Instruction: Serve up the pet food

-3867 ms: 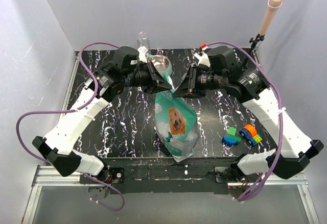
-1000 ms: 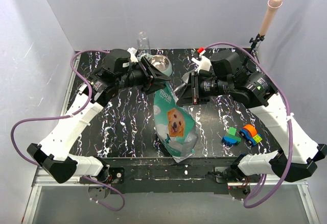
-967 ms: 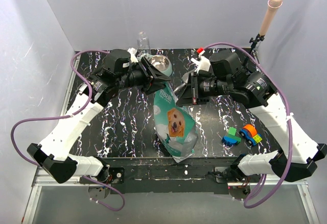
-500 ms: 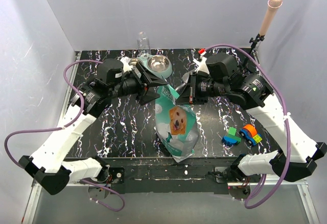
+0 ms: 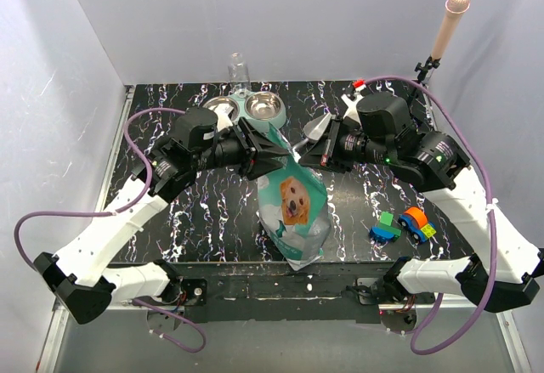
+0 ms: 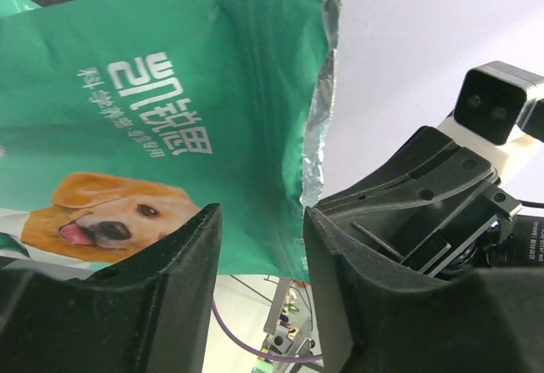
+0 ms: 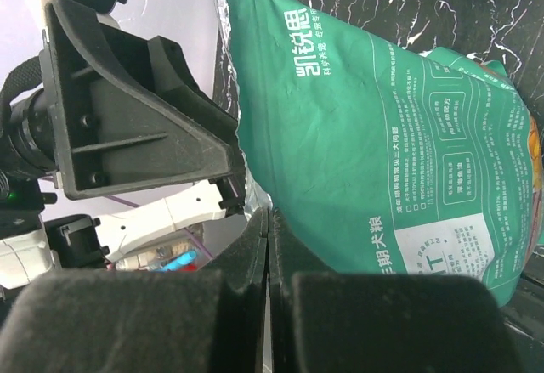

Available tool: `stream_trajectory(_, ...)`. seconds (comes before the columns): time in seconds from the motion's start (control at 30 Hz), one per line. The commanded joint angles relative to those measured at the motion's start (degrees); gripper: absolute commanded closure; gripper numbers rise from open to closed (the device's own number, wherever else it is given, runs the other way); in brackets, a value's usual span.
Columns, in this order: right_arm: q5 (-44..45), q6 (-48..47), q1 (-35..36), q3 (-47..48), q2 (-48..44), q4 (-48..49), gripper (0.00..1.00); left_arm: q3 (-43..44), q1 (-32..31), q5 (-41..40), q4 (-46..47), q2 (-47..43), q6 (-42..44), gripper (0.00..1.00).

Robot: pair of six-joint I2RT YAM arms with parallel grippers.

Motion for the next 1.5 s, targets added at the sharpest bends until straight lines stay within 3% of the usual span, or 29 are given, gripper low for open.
stream_trajectory(0.0, 2.7, 2.6, -0.2, -1.3, -0.3, 4.8, 0.99, 0.1, -1.3, 0.6, 4.0, 0.6, -1.2, 0.53)
stream_trajectory(0.17, 1.7, 2.0, -0.3, -1.9, -0.2, 5.4, 0.99, 0.5, -2.3, 0.2, 4.6, 1.5, -1.2, 0.48)
stream_trajectory(0.33, 2.2, 2.2, -0.3, -1.5, -0.2, 5.4, 0.99, 0.1, -2.8, 0.3, 4.6, 1.6, -1.6, 0.63)
stream_trajectory(0.47, 3.0, 2.2, -0.3, -1.4, -0.3, 5.0, 0.99, -0.1, -2.8, 0.0, 4.6, 1.1, -1.6, 0.65)
stream_trajectory(0.63, 3.9, 2.3, -0.2, -1.9, -0.6, 4.9, 0.99, 0.1, -2.9, -0.6, 4.6, 0.4, -1.5, 0.49)
stream_trajectory(0.7, 4.7, 2.3, -0.3, -1.6, -0.9, 4.5, 0.99, 0.1, -2.8, -0.8, 4.6, 0.2, -1.5, 0.49)
stream_trajectory(0.93, 4.5, 2.3, -0.2, -1.6, -0.8, 4.4, 0.99, -0.9, -2.8, -0.5, 4.8, -0.2, -2.6, 0.62)
stream_trajectory(1.17, 3.8, 1.6, -0.3, -0.2, -0.1, 4.2, 0.99, -1.1, -2.8, 1.1, 5.9, 1.6, -3.1, 0.62)
stream_trajectory(1.33, 4.9, 1.0, -0.3, 0.0, -0.4, 3.2, 0.99, -1.3, -3.0, 1.6, 6.0, 2.0, -3.6, 0.77)
stream_trajectory(1.47, 8.1, 0.7, -0.2, 1.1, -0.5, 1.8, 0.99, -2.2, -3.1, 1.0, 5.9, 0.8, -4.1, 0.83)
